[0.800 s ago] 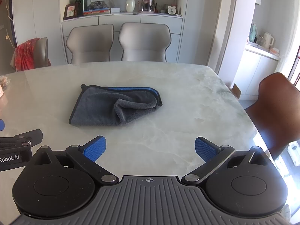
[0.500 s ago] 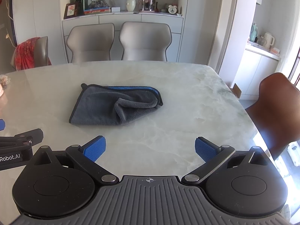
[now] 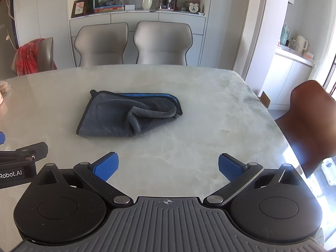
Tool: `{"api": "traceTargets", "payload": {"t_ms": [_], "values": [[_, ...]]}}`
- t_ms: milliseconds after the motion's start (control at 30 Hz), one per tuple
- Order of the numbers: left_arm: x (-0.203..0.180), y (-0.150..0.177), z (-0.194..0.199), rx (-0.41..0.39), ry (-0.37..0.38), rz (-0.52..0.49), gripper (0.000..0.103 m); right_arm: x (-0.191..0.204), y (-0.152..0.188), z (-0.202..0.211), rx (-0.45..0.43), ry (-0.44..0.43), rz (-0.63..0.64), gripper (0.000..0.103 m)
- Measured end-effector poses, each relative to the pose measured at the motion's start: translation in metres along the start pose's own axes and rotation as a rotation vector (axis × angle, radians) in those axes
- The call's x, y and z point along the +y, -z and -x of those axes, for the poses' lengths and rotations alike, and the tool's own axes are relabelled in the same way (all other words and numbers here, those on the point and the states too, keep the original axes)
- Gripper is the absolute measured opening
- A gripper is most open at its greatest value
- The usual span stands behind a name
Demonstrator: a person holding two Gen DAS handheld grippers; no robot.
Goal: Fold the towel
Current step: 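Move both grippers toward the crumpled grey-and-blue towel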
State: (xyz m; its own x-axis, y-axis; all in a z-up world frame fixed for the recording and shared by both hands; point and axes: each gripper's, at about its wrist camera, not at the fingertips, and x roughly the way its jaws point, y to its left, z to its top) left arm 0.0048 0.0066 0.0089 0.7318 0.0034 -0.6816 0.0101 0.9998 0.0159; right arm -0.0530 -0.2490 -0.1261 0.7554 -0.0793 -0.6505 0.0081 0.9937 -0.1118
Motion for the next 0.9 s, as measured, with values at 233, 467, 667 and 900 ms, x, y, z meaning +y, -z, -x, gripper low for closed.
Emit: {"api": "traceTargets", "payload": {"t_ms": [233,467,667,900], "values": [[0.006,-0.008,-0.004,0.011,0.001,0.000,0.099,0.001,0.000,-0.004,0.010,-0.002,0.009,0.103],[0.018,-0.020,-0.015,0.018,-0.002,-0.007,0.099,0.002,0.000,-0.007,0.013,-0.009,0.019,0.103],[0.028,-0.032,-0.027,0.013,-0.012,-0.021,0.099,0.006,-0.003,-0.009,-0.010,-0.042,0.072,0.103],[0.062,-0.068,-0.050,-0.025,-0.002,-0.051,0.099,0.013,-0.023,-0.017,-0.116,-0.069,0.208,0.102]]}}
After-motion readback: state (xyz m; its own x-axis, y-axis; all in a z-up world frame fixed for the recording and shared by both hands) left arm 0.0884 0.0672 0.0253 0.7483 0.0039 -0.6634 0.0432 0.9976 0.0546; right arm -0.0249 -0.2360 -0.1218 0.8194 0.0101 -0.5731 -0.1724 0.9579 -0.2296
